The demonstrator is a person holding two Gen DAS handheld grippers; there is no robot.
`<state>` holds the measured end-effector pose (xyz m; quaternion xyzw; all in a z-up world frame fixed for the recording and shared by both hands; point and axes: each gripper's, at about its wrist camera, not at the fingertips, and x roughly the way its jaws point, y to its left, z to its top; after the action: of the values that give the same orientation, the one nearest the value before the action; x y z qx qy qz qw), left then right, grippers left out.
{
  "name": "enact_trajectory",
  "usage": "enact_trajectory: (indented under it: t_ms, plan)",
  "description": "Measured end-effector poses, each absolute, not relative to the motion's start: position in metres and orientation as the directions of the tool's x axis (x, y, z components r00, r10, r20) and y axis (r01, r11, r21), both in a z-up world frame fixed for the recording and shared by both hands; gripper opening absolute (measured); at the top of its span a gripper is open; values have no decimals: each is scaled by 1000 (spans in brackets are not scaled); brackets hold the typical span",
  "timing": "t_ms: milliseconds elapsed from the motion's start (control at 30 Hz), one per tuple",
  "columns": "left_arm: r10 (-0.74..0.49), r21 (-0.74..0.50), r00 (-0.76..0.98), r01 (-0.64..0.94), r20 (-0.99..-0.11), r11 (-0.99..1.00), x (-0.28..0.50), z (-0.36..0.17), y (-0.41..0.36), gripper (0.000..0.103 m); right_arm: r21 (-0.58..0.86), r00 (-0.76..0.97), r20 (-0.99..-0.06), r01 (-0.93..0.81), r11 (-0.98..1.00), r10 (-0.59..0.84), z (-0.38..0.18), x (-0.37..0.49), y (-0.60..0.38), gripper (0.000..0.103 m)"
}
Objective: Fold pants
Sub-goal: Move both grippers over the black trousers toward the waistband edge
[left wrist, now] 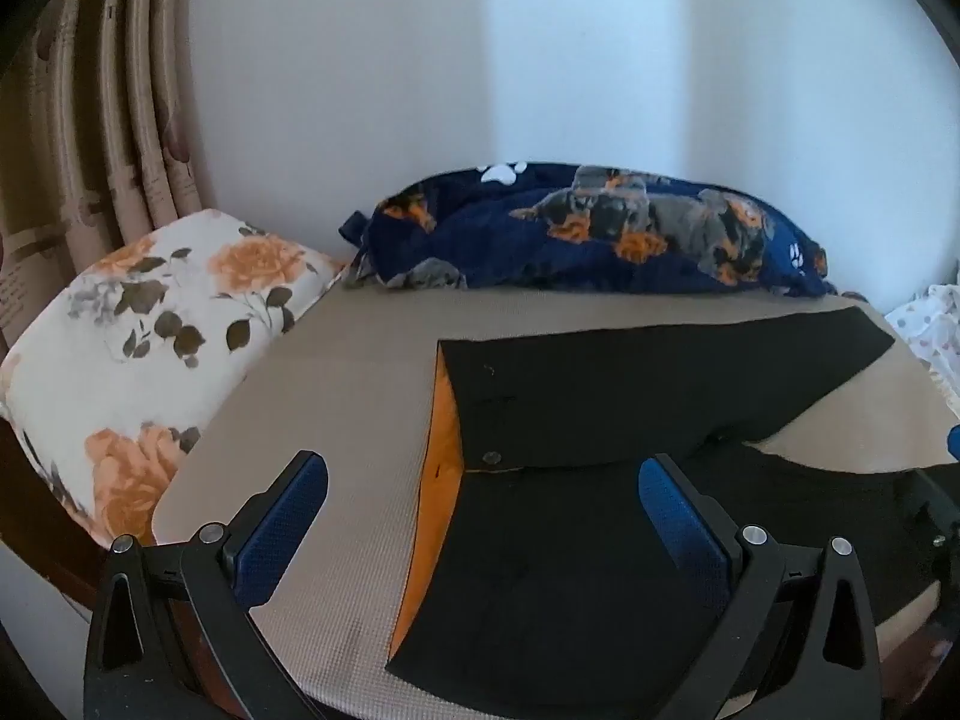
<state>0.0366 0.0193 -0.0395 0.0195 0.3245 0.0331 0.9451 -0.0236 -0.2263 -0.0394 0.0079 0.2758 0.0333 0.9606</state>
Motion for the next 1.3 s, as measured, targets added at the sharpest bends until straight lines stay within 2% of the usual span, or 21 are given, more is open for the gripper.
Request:
enact_trajectory:
  t_ms: [167, 300, 433, 567, 767, 833, 967, 1100, 1300]
  plan:
    - [68, 66, 771, -33, -633, 997, 49, -50, 24, 103, 71, 840, -535, -63, 996, 91, -44, -16, -232, 103]
    - [12, 37, 734, 18, -679, 999, 69, -59, 30, 103, 72, 825, -557, -68, 995, 97, -50, -12, -233, 103]
    - [-69, -48, 689, 50, -721, 998, 94, -72, 51, 103, 87, 815, -568, -75, 993, 112, -54, -8, -235, 103]
    - [-175, -145, 687, 101, -705, 984, 130, -83, 80, 103, 101, 797, -591, -78, 992, 123, -61, -4, -238, 103]
    - [-184, -152, 625, 105, -758, 983, 199, -102, 105, 101, 138, 761, -636, -56, 989, 132, -75, 7, -248, 103]
    - [-206, -162, 590, 127, -781, 979, 227, -110, 111, 91, 149, 750, -649, -38, 988, 127, -80, 11, -252, 103]
    - [-218, -171, 510, 137, -832, 976, 278, -134, 122, 86, 173, 726, -677, -1, 985, 120, -89, 17, -261, 103]
    - [-272, -240, 444, 127, -854, 962, 311, -157, 134, 62, 177, 705, -700, 18, 984, 113, -97, 22, -265, 103]
    - [-303, -263, 405, 154, -863, 953, 337, -179, 130, 62, 181, 672, -731, 23, 983, 118, -112, 28, -267, 103]
